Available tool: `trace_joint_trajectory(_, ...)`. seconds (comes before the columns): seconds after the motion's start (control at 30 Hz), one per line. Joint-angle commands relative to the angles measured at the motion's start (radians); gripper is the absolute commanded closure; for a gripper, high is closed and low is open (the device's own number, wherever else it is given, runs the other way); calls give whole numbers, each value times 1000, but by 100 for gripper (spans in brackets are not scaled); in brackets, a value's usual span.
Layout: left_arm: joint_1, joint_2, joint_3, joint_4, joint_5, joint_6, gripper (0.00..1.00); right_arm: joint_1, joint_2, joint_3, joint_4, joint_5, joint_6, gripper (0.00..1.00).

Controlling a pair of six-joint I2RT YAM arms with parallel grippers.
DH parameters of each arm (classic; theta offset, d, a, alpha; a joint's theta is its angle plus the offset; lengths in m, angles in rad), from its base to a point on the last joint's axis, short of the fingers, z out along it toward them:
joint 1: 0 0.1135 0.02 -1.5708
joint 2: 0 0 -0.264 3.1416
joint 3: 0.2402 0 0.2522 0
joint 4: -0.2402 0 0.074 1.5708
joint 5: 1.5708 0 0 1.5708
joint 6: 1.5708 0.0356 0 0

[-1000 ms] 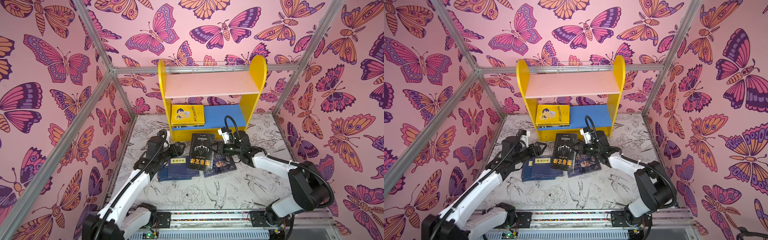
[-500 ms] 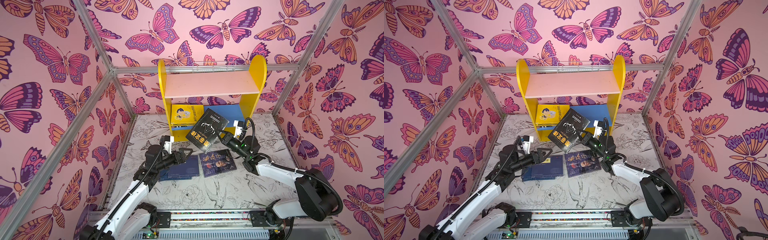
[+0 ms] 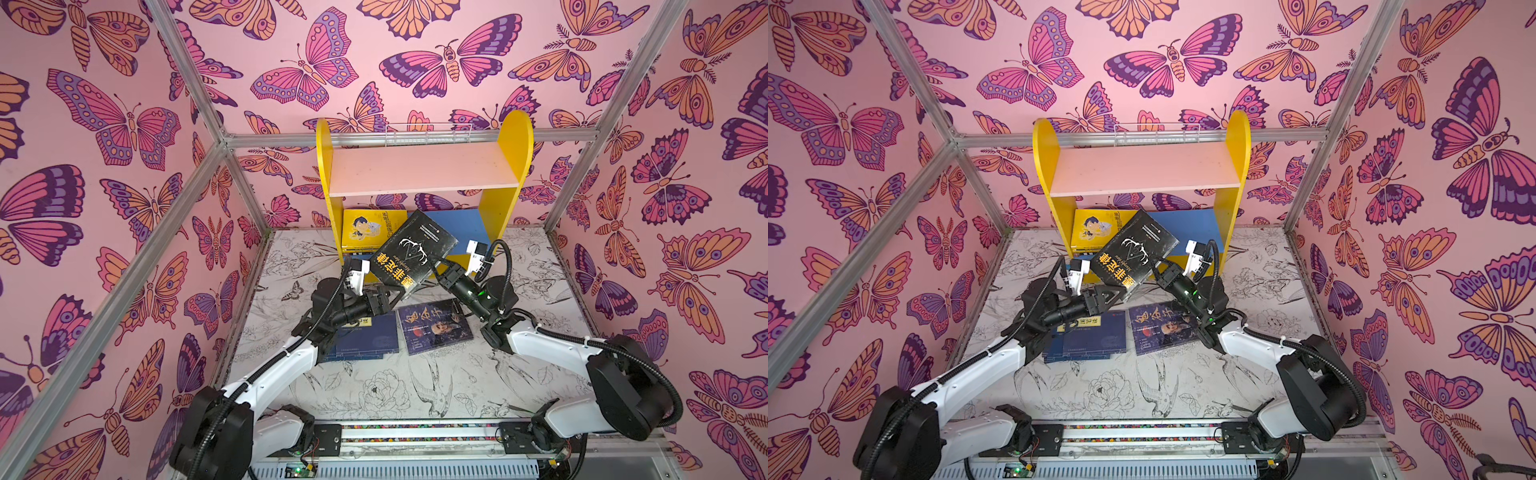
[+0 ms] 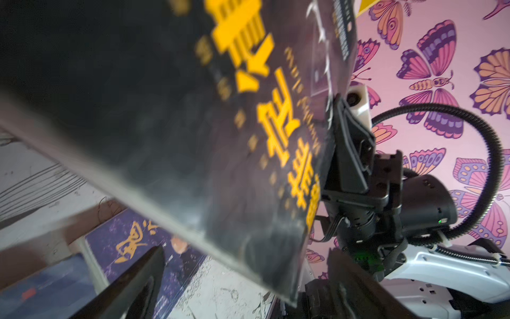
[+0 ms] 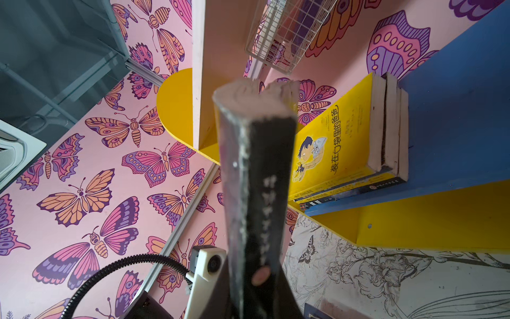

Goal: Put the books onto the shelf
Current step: 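Lift the black book toward the shelf with the right gripper, left supporting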

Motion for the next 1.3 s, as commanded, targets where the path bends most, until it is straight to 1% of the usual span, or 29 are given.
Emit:
trace_joint_trajectory(0.0, -14, 31, 47, 141, 25, -29, 11, 5, -19, 23, 137, 29, 27, 100)
trace_joint_trajectory(0.07, -22, 53, 67, 167, 25, -43, 16, 8, -15, 22, 144, 30, 28, 100)
trace_joint_trajectory(0.13, -29, 63, 82, 187, 23, -54, 26, 10, -13, 23, 143, 29, 27, 100)
trace_joint_trajectory(0.2, -31, 63, 89, 203, 13, -73, 40, 11, -12, 24, 137, 30, 25, 100)
trace_joint_trajectory(0.23, -31, 63, 84, 216, 1, -83, 50, 12, -14, 25, 128, 27, 20, 100)
trace_joint_trajectory(0.37, -29, 32, 78, 205, -50, -77, 82, 16, -33, 15, 51, 27, -19, 100)
trace_joint_trajectory(0.43, -27, 7, 83, 170, -69, -62, 94, 15, -42, 9, 4, 27, -40, 100)
trace_joint_trajectory(0.47, -25, -9, 84, 150, -77, -52, 98, 16, -50, 4, -27, 30, -56, 100)
trace_joint_trajectory(0.53, -15, -39, 84, 110, -77, -32, 100, 16, -74, 1, -115, 49, -94, 99)
trace_joint_trajectory(0.57, -7, -56, 84, 83, -72, -22, 100, 16, -92, 0, -174, 72, -122, 95)
trace_joint_trajectory(0.6, 5, -71, 84, 54, -62, -14, 100, 10, -109, 1, -227, 82, -150, 88)
trace_joint_trajectory(0.63, 19, -86, 83, 23, -44, -5, 100, -3, -134, 2, -281, 83, -180, 76)
trace_joint_trajectory(0.67, 37, -103, 77, 1, -19, 0, 100, -23, -156, 2, -330, 77, -198, 62)
trace_joint_trajectory(0.7, 53, -118, 71, -15, 7, 3, 100, -48, -175, 1, -370, 61, -207, 53)
trace_joint_trajectory(0.73, 74, -136, 61, -31, 37, 2, 100, -83, -196, 0, -412, 42, -208, 46)
trace_joint_trajectory(0.83, 129, -183, 48, -83, 142, 18, 100, -186, -255, -21, -473, -23, -213, 33)
trace_joint_trajectory(0.9, 155, -201, 61, -146, 221, 52, 100, -249, -276, -21, -484, -111, -237, 28)
trace_joint_trajectory(0.93, 163, -206, 72, -188, 262, 77, 100, -275, -279, -13, -496, -177, -256, 28)
trace_joint_trajectory(1.07, 181, -220, 119, -342, 365, 175, 100, -297, -245, 72, -606, -418, -344, 25)
trace_joint_trajectory(1.17, 186, -230, 140, -414, 402, 222, 100, -297, -198, 123, -628, -570, -349, 24)
trace_joint_trajectory(1.27, 188, -244, 137, -435, 404, 237, 100, -296, -154, 126, -560, -637, -288, 25)
